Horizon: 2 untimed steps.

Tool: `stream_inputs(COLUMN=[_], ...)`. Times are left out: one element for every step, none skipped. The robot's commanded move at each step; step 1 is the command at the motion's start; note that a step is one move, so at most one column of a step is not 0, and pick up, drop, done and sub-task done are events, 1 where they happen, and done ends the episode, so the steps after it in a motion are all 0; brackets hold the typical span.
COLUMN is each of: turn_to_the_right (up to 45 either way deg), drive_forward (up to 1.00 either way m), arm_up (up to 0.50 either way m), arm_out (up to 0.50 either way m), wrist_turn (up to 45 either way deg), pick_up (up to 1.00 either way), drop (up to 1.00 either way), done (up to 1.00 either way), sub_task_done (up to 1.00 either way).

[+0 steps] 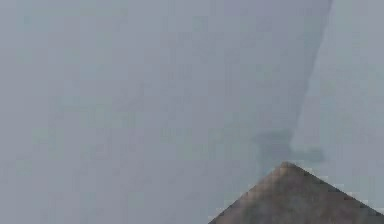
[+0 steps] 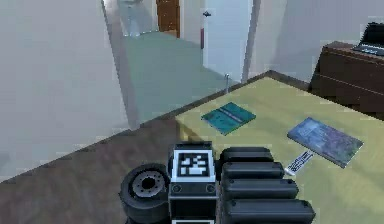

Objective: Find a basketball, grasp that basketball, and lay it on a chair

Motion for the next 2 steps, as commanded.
stream_inputs(turn_to_the_right=[-45.0,-45.0], drive_forward=[0.00,0.00], arm_up=[0.00,0.00], arm_out=[0.00,0.00], wrist_turn=[0.0,0.0], pick_up=[0.00,0.00], drop=[0.00,0.00], done=[0.00,0.00], sub_task_done=[0.00,0.00])
